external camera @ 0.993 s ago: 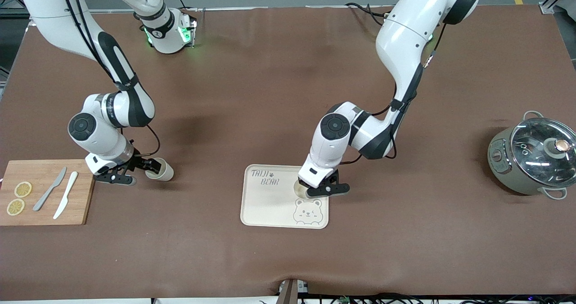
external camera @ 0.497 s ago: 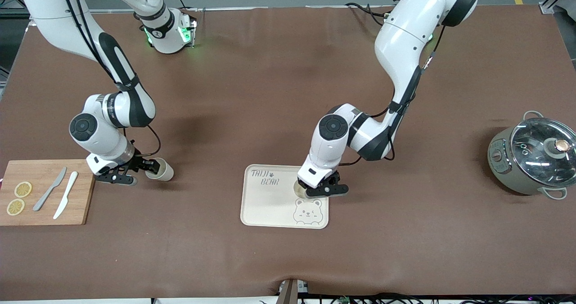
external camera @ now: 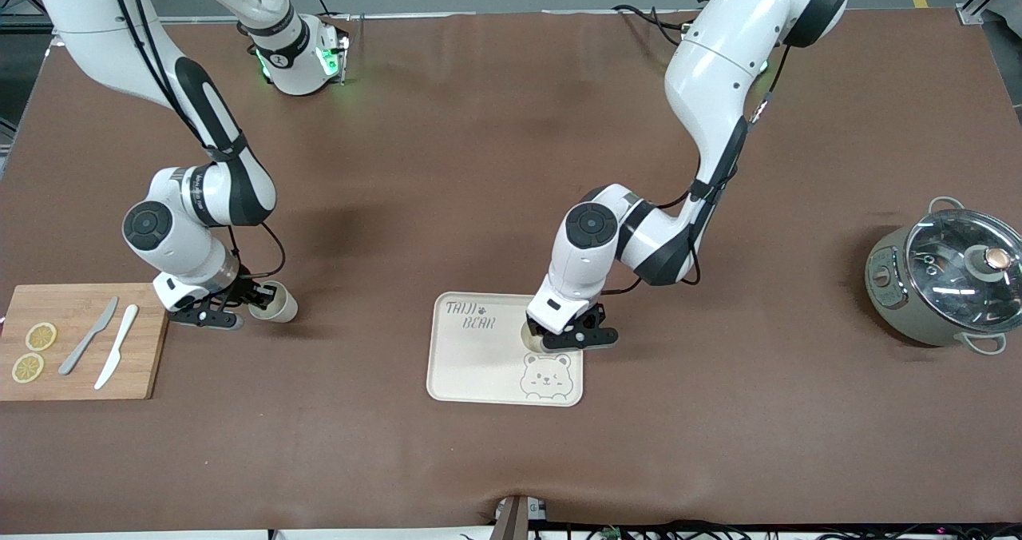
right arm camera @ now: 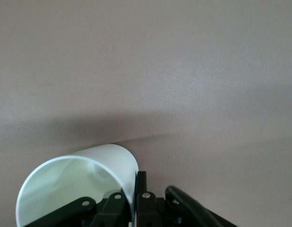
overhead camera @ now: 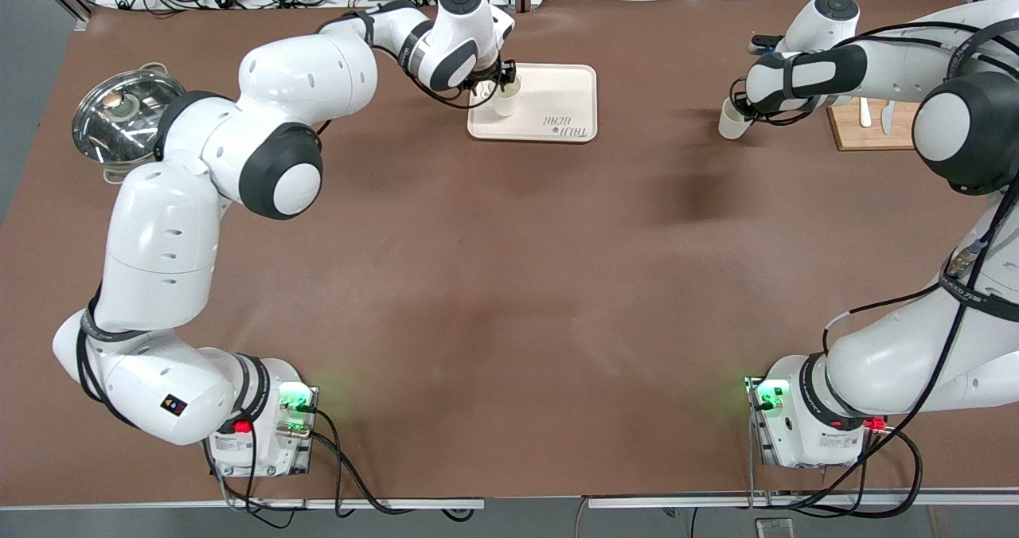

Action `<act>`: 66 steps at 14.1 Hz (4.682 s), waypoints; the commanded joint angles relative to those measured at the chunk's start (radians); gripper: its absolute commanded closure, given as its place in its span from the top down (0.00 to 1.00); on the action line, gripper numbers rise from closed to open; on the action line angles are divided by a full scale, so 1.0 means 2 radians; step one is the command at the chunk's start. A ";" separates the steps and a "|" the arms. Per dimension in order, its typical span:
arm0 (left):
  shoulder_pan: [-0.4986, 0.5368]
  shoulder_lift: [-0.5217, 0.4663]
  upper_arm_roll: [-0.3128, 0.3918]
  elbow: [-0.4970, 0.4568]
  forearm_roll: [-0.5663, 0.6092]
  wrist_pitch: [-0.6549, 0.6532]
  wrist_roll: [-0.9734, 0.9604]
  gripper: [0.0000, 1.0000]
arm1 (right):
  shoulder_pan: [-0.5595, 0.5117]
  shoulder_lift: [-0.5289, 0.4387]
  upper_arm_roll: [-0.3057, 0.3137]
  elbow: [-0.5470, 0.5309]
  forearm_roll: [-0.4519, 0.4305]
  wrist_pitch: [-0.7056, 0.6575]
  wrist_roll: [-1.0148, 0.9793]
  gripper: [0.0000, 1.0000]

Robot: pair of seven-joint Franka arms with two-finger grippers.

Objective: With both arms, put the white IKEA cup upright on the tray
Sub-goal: 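Lower the cup onto the tray while the right gripper grasps the other cup, then open the left gripper and lift away while the right gripper carries the cup, then lower the cup onto the tray with the right gripper while the left gripper retracts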

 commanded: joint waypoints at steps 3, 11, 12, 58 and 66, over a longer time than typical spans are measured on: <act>-0.011 -0.001 0.009 0.011 0.018 0.001 -0.006 1.00 | -0.001 0.001 0.000 -0.003 -0.005 0.001 0.009 0.00; -0.004 -0.020 0.008 0.005 0.020 -0.018 -0.005 1.00 | -0.001 -0.041 0.006 0.032 0.002 -0.106 0.013 0.00; -0.003 -0.026 0.008 0.004 0.020 -0.023 -0.005 1.00 | 0.000 -0.049 0.007 0.044 0.002 -0.132 0.019 0.00; 0.307 -0.399 0.003 -0.102 -0.109 -0.423 0.456 1.00 | 0.212 0.229 0.042 0.408 -0.024 -0.130 0.548 0.00; 0.308 -0.415 0.005 -0.104 -0.108 -0.461 0.456 1.00 | 0.212 0.233 0.042 0.408 -0.027 -0.125 0.548 0.33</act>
